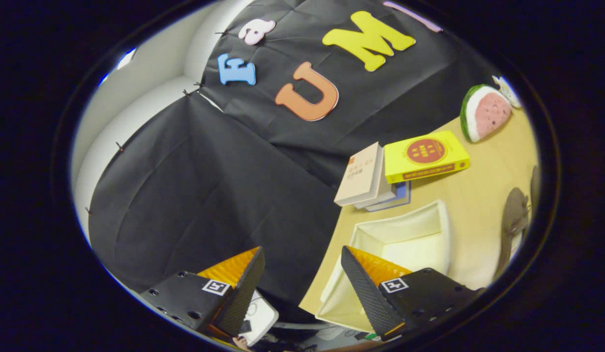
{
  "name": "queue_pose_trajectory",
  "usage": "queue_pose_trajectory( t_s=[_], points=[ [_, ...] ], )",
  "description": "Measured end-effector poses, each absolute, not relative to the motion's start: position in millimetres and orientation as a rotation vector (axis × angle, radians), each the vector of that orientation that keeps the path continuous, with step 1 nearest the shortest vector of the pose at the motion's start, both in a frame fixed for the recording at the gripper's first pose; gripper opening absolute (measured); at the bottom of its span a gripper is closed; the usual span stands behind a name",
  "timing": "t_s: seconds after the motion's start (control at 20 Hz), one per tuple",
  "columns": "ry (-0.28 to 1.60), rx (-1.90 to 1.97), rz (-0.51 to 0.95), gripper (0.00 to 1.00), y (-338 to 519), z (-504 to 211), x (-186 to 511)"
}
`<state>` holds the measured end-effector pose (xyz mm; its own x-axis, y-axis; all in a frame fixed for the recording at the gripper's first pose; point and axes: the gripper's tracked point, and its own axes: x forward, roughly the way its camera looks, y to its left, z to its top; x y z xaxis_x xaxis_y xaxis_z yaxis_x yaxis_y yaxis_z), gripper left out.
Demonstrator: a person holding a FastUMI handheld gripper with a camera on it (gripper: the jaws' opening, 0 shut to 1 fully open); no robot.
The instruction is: Open the storage box then place both shoes into the box .Put the left shoe in first, then the right shoe, with the right side of both shoes facing outward in a uniform manner.
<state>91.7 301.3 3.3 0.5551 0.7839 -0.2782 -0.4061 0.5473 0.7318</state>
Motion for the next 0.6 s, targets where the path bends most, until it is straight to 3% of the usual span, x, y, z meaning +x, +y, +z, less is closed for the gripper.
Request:
queue_pose_trajectory(
  t_s=[0.6],
  points=[
    [0.541,0.368,0.429,0.96,119,-54,88]
  ],
)
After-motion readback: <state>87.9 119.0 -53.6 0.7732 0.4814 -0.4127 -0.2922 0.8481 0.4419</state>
